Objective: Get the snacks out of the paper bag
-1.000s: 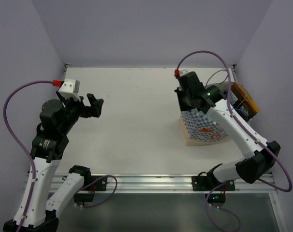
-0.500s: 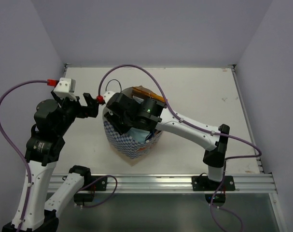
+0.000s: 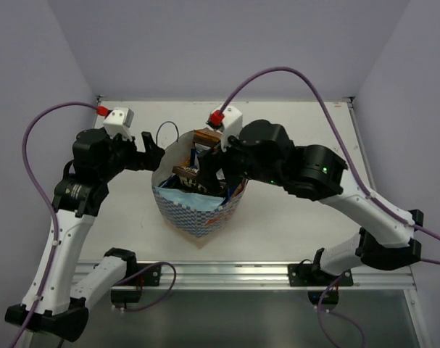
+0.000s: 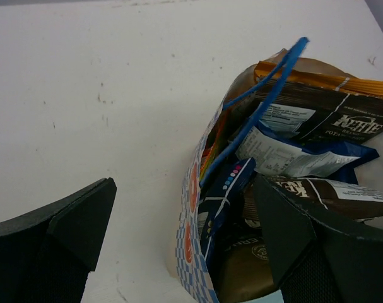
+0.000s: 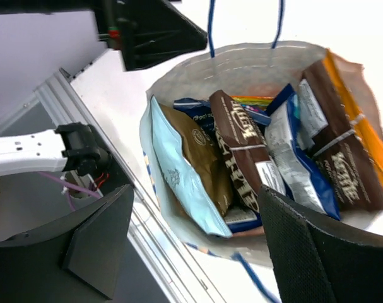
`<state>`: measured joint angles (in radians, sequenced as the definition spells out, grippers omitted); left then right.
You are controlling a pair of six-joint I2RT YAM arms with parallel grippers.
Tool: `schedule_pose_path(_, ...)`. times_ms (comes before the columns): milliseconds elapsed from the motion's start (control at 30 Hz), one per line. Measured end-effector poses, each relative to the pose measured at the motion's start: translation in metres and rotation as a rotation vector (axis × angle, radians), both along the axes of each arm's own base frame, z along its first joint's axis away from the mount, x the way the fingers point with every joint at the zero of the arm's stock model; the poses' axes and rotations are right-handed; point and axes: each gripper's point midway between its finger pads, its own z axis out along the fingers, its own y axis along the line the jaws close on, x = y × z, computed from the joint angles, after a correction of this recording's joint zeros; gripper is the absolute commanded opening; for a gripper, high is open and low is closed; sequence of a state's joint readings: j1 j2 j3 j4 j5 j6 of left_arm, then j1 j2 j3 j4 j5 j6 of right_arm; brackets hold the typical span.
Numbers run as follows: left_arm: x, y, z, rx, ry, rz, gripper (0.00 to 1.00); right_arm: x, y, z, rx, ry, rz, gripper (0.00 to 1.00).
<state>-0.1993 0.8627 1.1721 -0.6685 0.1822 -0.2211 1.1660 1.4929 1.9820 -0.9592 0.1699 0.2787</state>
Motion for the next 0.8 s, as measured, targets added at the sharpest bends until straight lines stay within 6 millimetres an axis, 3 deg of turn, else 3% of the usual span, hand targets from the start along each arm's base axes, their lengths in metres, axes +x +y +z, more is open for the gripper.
schedule_pose_path(33,0.004,-0.002,-0.006,0.001,0.024,-0.007,0.99,-0.002,-0.009,0.006,0.020,-0.012,-0.006,0.83)
schedule_pose_path(133,0.018,-0.007,-0.027,0.010,0.101,-0.015,0.83,-0.007,-0.033,0.012,0.047,-0.040,-0.031,0.84)
schedule_pose_path(367,0.036,-0.019,-0.050,0.001,0.179,-0.060,0.56,-0.008,-0.060,-0.020,-0.003,-0.047,-0.081,0.85)
schedule_pose_path(633,0.038,-0.032,-0.070,-0.015,0.216,-0.118,0.52,-0.007,-0.068,-0.033,-0.012,-0.054,-0.100,0.86)
schedule_pose_path(700,0.038,-0.034,-0.077,-0.012,0.234,-0.126,0.43,-0.006,-0.067,-0.032,-0.005,-0.060,-0.105,0.86)
schedule_pose_path(800,0.040,-0.035,-0.085,-0.004,0.253,-0.126,0.19,-0.005,-0.066,-0.031,0.000,-0.065,-0.110,0.86)
